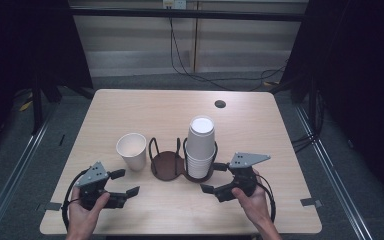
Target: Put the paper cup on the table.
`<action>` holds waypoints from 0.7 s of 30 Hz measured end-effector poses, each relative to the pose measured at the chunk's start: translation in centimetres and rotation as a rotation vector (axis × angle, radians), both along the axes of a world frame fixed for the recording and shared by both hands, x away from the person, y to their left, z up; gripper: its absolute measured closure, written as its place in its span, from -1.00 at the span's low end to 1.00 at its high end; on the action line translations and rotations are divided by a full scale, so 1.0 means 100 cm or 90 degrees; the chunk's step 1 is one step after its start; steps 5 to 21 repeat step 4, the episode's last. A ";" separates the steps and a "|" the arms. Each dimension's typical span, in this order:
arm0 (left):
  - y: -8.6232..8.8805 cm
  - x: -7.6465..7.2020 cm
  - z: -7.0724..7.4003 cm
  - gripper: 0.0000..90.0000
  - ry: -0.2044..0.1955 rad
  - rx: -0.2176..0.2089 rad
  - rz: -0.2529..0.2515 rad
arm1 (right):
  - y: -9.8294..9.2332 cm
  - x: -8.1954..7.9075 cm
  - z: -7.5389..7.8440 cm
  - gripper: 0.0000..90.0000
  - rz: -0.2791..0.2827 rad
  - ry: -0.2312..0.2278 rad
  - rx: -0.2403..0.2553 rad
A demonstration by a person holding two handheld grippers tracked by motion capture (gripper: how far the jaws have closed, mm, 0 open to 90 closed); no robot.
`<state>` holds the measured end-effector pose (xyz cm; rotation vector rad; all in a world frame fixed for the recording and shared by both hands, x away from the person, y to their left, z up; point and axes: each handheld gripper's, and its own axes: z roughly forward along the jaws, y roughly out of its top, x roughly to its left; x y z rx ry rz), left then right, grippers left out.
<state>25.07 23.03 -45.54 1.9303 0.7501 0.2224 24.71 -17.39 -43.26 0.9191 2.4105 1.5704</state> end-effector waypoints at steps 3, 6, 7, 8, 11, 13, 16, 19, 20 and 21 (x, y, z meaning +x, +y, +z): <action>-0.008 -0.002 -0.004 -0.60 0.001 0.000 -0.012 | -0.001 -0.002 0.000 -0.67 -0.001 -0.002 -0.002; -0.010 -0.002 -0.006 -0.61 0.007 0.004 -0.014 | -0.002 -0.003 0.000 -0.67 -0.005 0.001 -0.003; -0.010 -0.002 -0.006 -0.61 0.007 0.004 -0.014 | -0.002 -0.003 0.000 -0.67 -0.005 0.001 -0.003; -0.010 -0.002 -0.006 -0.61 0.007 0.004 -0.014 | -0.002 -0.003 0.000 -0.67 -0.005 0.001 -0.003; -0.010 -0.002 -0.006 -0.61 0.007 0.004 -0.014 | -0.002 -0.003 0.000 -0.67 -0.005 0.001 -0.003; -0.010 -0.002 -0.006 -0.61 0.007 0.004 -0.014 | -0.002 -0.003 0.000 -0.67 -0.005 0.001 -0.003; -0.010 -0.002 -0.006 -0.61 0.007 0.004 -0.014 | -0.002 -0.003 0.000 -0.67 -0.005 0.001 -0.003; -0.010 -0.002 -0.006 -0.61 0.007 0.004 -0.014 | -0.002 -0.003 0.000 -0.67 -0.005 0.001 -0.003; -0.010 -0.002 -0.006 -0.61 0.007 0.004 -0.014 | -0.002 -0.003 0.000 -0.67 -0.005 0.001 -0.003; -0.010 -0.002 -0.006 -0.61 0.007 0.004 -0.014 | -0.002 -0.003 0.000 -0.67 -0.005 0.001 -0.003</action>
